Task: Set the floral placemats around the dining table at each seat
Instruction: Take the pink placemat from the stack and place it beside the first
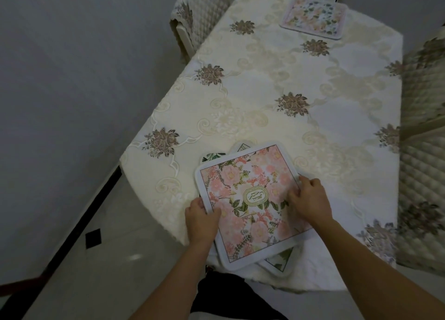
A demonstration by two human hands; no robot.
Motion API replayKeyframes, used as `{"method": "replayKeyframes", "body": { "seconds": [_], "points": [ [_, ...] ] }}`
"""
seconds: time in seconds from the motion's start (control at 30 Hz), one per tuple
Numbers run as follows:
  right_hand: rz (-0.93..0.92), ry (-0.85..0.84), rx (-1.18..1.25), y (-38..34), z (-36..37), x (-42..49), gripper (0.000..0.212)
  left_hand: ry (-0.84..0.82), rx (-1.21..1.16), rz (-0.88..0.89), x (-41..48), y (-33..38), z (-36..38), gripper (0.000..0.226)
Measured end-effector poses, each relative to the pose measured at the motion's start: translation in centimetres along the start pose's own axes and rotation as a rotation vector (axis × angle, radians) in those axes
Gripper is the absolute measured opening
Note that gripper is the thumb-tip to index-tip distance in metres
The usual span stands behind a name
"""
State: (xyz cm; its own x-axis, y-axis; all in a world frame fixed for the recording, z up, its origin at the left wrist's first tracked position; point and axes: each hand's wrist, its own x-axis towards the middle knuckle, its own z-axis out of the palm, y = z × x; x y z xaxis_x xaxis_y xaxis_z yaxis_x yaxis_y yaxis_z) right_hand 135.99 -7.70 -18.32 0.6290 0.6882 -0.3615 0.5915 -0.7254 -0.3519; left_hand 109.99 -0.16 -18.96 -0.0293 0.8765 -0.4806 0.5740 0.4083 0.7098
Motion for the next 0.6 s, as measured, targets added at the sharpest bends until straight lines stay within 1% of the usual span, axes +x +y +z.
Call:
{"method": "replayKeyframes", "body": {
  "seconds": [0.1,0.13,0.2,0.3,0.4,0.5,0.6],
  "points": [
    [0.085,-0.033,0.07,-0.2,-0.2,0.3,0.056,0.011,-0.121,-0.064,0.3,0.4,-0.1,0.036],
    [0.105,-0.046,0.098,-0.2,-0.3,0.4,0.057,0.002,-0.159,-0.091,0.5,0.5,-0.1,0.031],
    [0.13,-0.068,0.153,0.1,-0.5,0.7,0.057,-0.061,-0.199,-0.096,0.9,0.7,-0.2,0.013],
    [0.116,-0.108,0.24,0.1,-0.6,0.7,0.051,-0.141,-0.199,-0.055,1.5,0.9,-0.1,0.007],
    [0.119,-0.15,0.296,-0.3,-0.8,0.4,0.037,-0.175,-0.184,0.007,1.7,1.4,-0.2,0.019],
    [0.125,-0.173,0.355,-0.2,-1.3,-0.1,0.034,-0.186,-0.155,0.079,2.0,2.5,-0.6,0.027],
    [0.14,-0.114,0.472,-0.1,-2.6,-0.8,0.028,-0.169,-0.141,0.166,1.8,4.7,-1.1,0.031]
  ]
}}
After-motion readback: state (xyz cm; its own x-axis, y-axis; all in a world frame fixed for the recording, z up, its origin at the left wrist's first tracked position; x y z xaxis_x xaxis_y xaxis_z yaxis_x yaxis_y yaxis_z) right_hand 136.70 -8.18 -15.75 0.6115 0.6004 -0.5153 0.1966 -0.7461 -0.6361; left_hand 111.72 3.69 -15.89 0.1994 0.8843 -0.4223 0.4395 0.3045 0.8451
